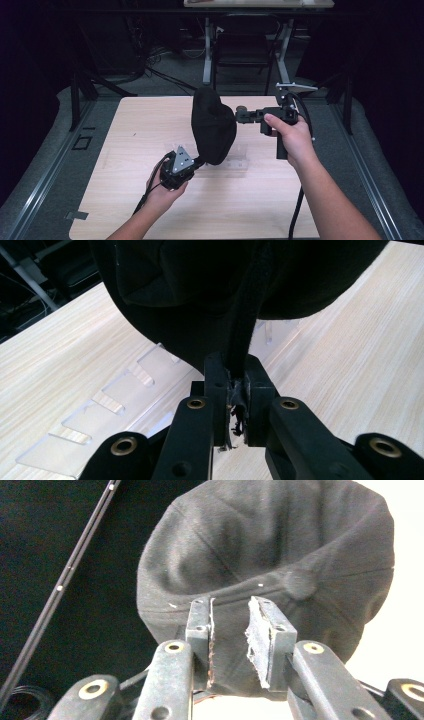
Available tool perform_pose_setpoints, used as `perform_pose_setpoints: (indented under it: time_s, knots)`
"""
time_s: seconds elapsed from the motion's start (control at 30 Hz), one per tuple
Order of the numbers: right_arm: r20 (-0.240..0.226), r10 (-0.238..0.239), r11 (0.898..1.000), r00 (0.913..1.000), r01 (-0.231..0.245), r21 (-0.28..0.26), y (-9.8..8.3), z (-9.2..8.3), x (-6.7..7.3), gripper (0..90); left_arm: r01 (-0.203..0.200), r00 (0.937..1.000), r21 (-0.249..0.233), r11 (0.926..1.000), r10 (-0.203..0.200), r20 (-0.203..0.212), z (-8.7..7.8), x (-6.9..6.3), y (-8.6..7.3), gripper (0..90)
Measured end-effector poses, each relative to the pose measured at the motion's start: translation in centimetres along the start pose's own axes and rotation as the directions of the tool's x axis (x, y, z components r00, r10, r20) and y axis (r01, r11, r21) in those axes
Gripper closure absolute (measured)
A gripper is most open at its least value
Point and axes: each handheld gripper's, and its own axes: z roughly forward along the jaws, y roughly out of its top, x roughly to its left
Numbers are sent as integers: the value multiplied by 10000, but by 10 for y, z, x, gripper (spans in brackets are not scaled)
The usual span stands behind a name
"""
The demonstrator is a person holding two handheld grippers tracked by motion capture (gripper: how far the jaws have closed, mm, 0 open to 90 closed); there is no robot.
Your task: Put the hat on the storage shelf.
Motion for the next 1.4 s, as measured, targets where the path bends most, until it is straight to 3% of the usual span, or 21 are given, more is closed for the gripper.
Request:
perform_pose_setpoints:
  time_s: [0.57,0.77,1.03,1.23,1.33,1.4]
  knots:
    - [775,-177,9998,9968,186,-102,-13,-5,-14,699,361,9992,330,9988,-367,174,2,6,-15,845]
    - [897,-284,9994,9956,300,-163,-19,-7,-14,697,954,9948,484,9943,-969,304,8,12,-27,840]
    - [1364,-452,9986,9896,485,-213,-26,-8,-17,693,1237,9917,310,9918,-1247,316,8,16,-37,825]
    - [1711,-654,9975,9831,693,-167,-32,-9,-20,672,1341,9908,378,9903,-1347,139,6,17,-41,724]
    - [2122,-963,9950,9725,1000,-66,-35,-9,-20,663,1507,9885,376,9879,-1510,64,4,18,-44,660]
    - [2239,-1027,9943,9692,1061,-32,-37,-8,-20,659,1355,9908,357,9901,-1353,-74,2,21,-45,613]
